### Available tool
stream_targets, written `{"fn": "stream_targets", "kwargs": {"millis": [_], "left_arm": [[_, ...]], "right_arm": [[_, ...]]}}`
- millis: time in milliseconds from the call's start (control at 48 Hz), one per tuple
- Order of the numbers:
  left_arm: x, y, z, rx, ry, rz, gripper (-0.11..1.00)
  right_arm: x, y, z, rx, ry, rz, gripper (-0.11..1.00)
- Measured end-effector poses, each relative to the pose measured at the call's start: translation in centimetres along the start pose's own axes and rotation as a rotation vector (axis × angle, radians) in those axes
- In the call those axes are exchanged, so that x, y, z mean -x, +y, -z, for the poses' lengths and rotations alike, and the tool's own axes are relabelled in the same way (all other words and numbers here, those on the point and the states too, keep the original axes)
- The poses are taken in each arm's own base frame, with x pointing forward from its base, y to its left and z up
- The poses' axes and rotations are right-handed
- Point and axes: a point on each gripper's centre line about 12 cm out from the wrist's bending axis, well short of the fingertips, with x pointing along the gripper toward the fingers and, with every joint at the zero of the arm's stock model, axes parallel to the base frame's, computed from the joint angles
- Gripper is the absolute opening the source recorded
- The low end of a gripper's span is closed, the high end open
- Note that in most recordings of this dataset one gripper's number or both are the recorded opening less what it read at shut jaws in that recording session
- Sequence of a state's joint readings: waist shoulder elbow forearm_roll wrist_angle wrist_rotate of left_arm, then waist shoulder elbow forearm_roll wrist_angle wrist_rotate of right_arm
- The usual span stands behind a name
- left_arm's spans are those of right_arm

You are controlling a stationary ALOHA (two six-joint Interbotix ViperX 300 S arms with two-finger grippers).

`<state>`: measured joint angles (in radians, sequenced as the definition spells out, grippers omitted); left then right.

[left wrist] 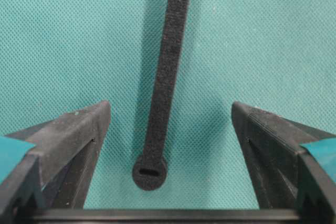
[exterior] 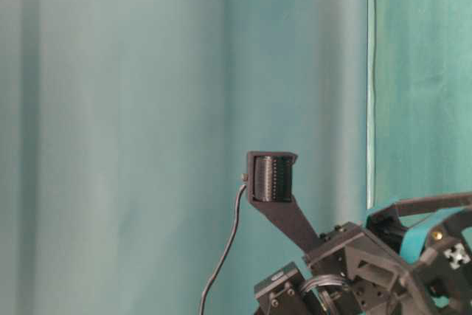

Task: Peel off the Velcro with your right arm.
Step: 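Lift the strap upright with the left gripper, free end pointing up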

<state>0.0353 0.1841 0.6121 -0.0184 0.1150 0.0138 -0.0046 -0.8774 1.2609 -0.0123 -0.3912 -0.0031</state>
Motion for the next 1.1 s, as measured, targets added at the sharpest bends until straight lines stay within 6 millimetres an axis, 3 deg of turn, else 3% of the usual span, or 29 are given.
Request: {"fn": "stream_targets", "kwargs": {"millis": [208,354,458,625,687,1104], "left_arm": [[-0.22,0.06,0.12,0.001,0.005,-0.001,0.95],[-0.36,0.07,0.22,0.000,0.008,-0.001,0.88],[-0.40,0.06,0.26,0.001,0.009,-0.001,0.66],[-0.40,0.07,0.26,-0.003,0.009,-0.001,0.20],[-0.40,0.19,0.28,0.002,0.011,-0.003,0.11],[-0.25,0.12,0.38,0.004,0.032,-0.002,0.10]], "right_arm": [[-0.02,0.01,-0.06,0.001,-0.002,-0.001,0.79],[0.00,0.01,-0.02,0.001,-0.002,-0.001,0.79],[0.00,0.01,0.00,0.003,0.000,-0.001,0.79],[0.02,0.01,0.06,0.001,0.002,-0.001,0.79],[0.05,0.04,0.18,0.003,0.005,-0.002,0.79],[0.07,0.01,0.24,0.003,0.006,-0.001,0.79]]}}
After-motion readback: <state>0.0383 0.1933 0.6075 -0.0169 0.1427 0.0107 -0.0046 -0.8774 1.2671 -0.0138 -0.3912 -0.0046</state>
